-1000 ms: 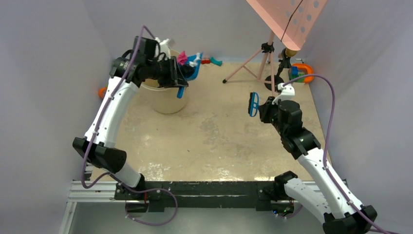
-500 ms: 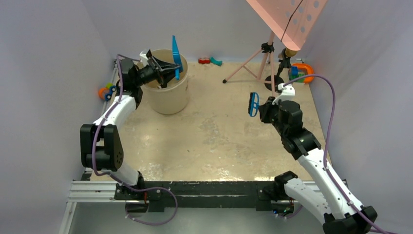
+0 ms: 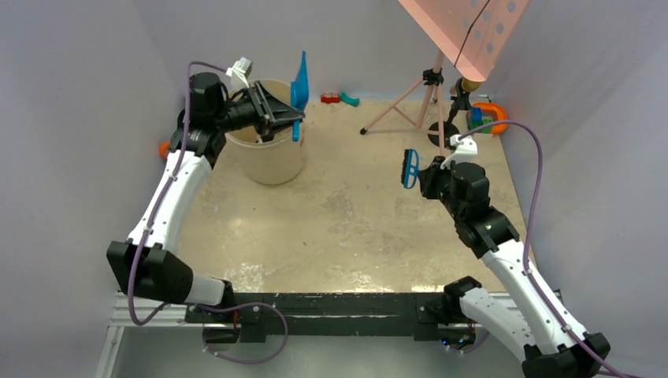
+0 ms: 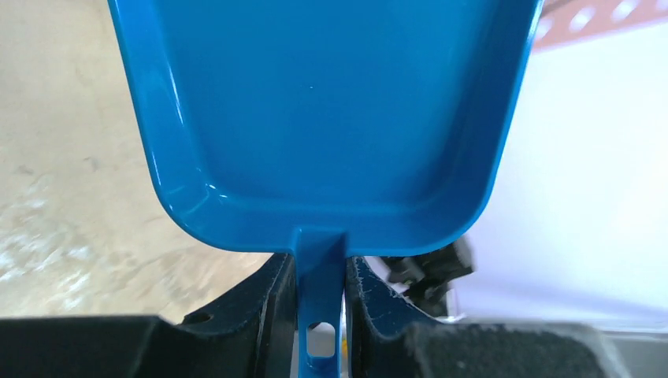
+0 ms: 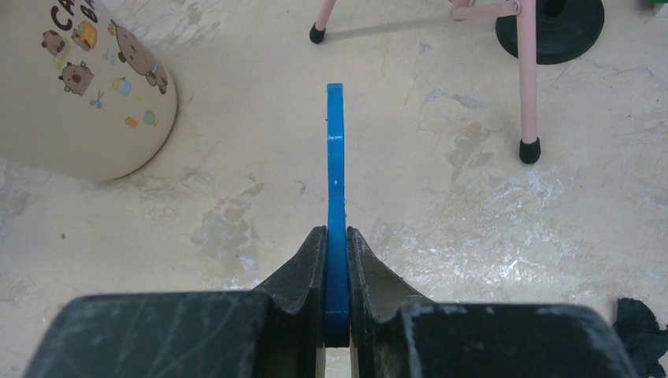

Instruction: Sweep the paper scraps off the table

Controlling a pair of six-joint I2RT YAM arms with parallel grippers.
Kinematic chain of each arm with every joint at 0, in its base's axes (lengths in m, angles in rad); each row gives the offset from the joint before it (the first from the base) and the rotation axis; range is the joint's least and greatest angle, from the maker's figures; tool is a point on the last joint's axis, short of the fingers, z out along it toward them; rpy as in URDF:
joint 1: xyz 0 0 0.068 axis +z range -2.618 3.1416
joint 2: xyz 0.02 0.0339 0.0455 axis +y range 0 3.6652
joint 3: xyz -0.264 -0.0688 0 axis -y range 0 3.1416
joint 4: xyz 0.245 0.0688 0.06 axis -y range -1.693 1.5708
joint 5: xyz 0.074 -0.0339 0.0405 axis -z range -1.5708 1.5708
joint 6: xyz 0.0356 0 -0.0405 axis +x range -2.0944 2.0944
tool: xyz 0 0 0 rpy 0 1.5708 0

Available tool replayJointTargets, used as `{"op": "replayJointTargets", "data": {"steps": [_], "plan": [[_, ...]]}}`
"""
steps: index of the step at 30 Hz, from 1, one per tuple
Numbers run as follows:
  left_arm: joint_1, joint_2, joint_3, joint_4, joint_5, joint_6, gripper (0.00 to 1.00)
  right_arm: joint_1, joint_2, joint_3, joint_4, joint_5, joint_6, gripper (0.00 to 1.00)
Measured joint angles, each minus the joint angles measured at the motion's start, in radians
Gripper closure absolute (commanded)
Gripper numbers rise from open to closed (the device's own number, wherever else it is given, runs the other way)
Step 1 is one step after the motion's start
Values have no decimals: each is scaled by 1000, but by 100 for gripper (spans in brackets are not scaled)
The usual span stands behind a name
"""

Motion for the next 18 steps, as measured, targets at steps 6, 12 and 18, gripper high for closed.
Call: {"op": "replayJointTargets", "data": {"steps": [6,12,18], "plan": [[-267,-77,70,-438,-258,430,96,0,-22,-25,2,-1,32,100],[-539,-72,-48,-621,-546,622,97,0,-21,-17,-117,212,99,100],[-675,-45,-108,-656,-681,695,97,0,146,182,-423,634,306,100]]}}
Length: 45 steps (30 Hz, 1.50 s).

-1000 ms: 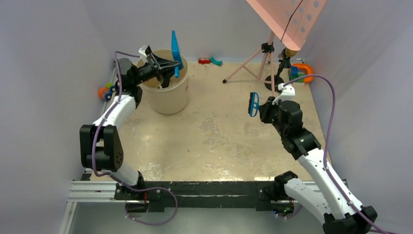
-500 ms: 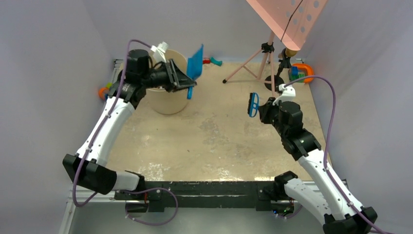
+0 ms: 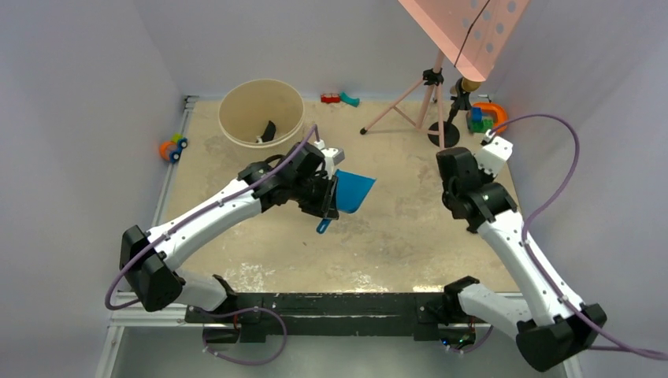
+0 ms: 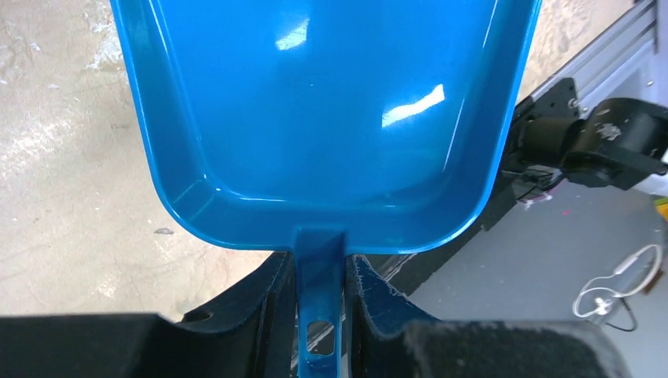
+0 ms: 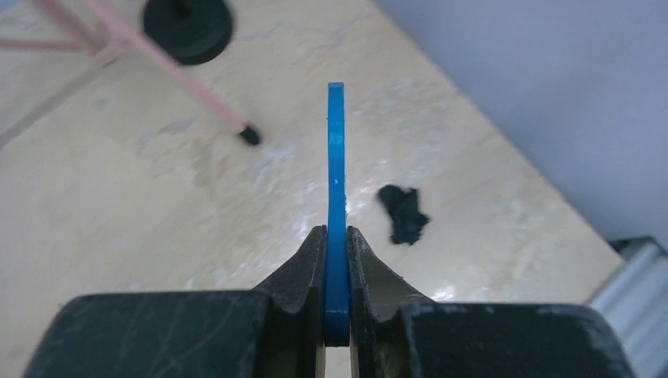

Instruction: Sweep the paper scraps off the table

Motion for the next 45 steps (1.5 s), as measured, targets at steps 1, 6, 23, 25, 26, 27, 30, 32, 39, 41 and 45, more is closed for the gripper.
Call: {"op": "replayJointTargets", "data": {"steps": [1,6,23,25,26,27,30,32,39,41,45], "plan": [[-15,7,-1,2,-13,5,97,0,46,46,-68,72,59,100],[-62,40,-3,12,-47,31,97,-28,323,220,-410,338,311,100],[-110,103,-42,0,-51,68,98,-90,734,150,-407,282,140,100],[-110,90,-68,0,-57,68,98,-90,805,172,-387,260,112,100],[-110,85,-80,0,-61,68,98,-90,833,180,-371,242,92,100],[-110,83,-88,-2,-64,69,98,-89,847,182,-349,219,67,100],[-110,81,-106,-7,-79,69,98,-89,834,177,-237,52,-58,100],[-110,81,-109,-12,-87,70,98,-89,776,160,-171,-67,-130,100],[-110,83,-106,-23,-117,78,98,-84,339,122,39,-652,-269,100],[-110,88,-100,-27,-131,79,98,-77,257,142,42,-734,-285,100],[-110,113,-87,-31,-166,79,99,-77,193,201,10,-760,-314,100]]}}
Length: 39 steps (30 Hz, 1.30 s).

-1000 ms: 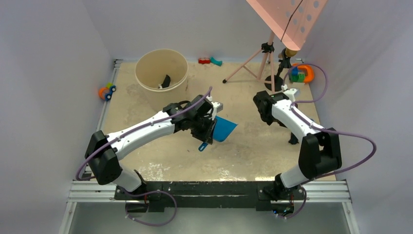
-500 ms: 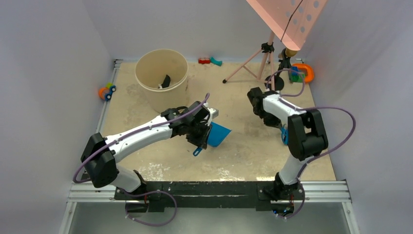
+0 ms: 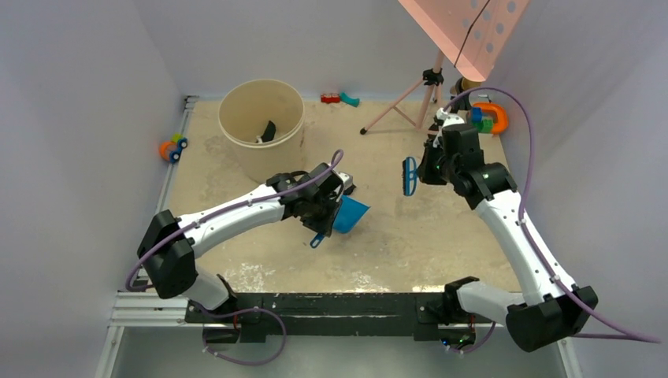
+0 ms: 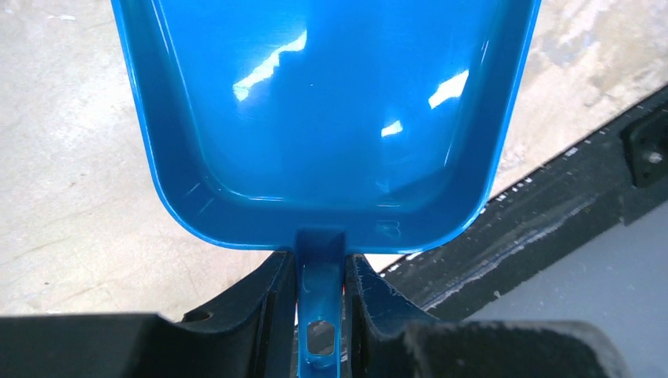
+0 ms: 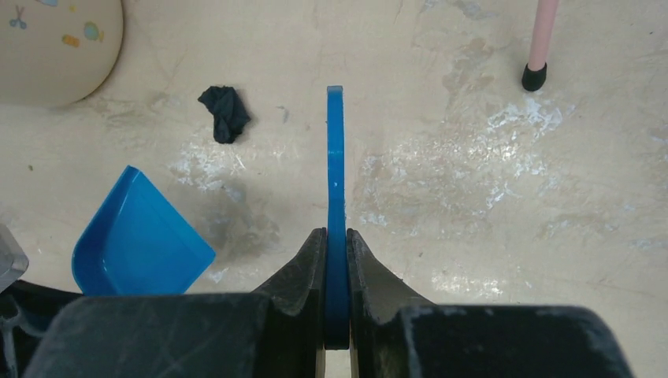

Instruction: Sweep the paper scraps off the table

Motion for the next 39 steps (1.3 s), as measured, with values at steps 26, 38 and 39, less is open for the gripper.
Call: {"op": "replayJointTargets", "data": {"steps": [26,38,39], "plan": [[11,183,-41,-56,-248,-66,100,213,511,130,327,-56,-589,100],[25,249,-66,33,-262,-62,100,218,816,498,184,-68,-676,100],[25,249,-69,42,-262,-62,100,220,828,515,158,-91,-680,100]]}}
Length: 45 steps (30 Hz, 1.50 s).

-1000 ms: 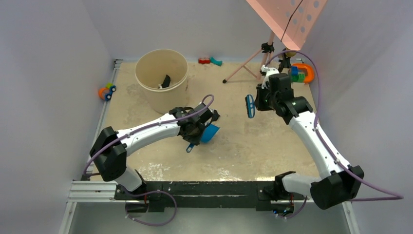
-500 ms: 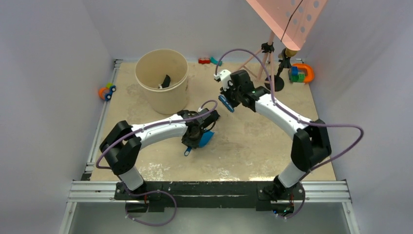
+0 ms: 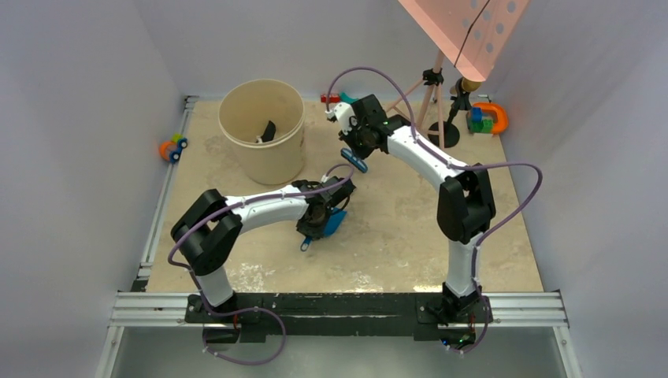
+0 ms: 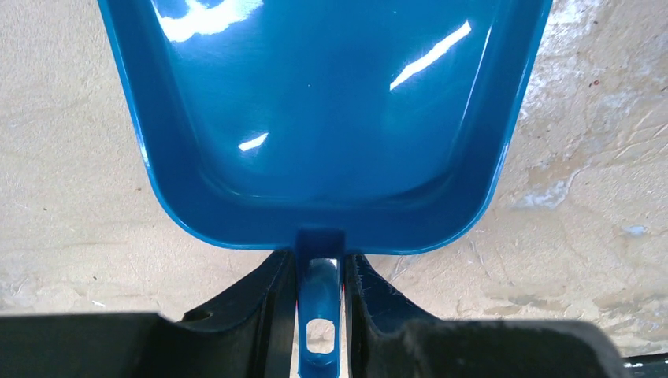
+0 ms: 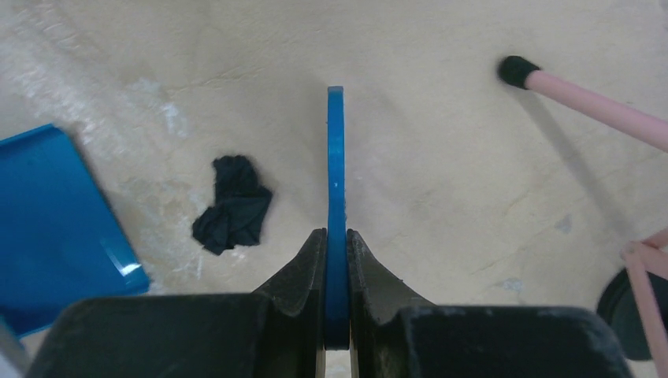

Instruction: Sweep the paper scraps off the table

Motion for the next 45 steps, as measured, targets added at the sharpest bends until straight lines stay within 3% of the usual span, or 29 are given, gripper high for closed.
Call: {"op": "replayJointTargets", "data": {"steps": [7,14,22,29,34,40,45], "plan": [[0,19,-1,30,-6,3,100,26,34,34,-136,-150,-22,100],[0,20,-1,48,-21,9,100,29,-21,-1,-229,-422,5,100],[0,19,-8,72,-26,23,100,-97,-136,-15,-256,-568,108,100],[0,-18,-36,90,-17,26,100,-183,-279,-183,-122,-443,292,100],[0,-92,-4,-15,6,27,100,-194,-462,-321,-16,-285,398,100],[29,-172,193,-203,88,47,100,-195,-677,-434,55,-124,460,100],[154,-220,381,-308,221,81,100,-196,-769,-533,102,-16,501,100]]}}
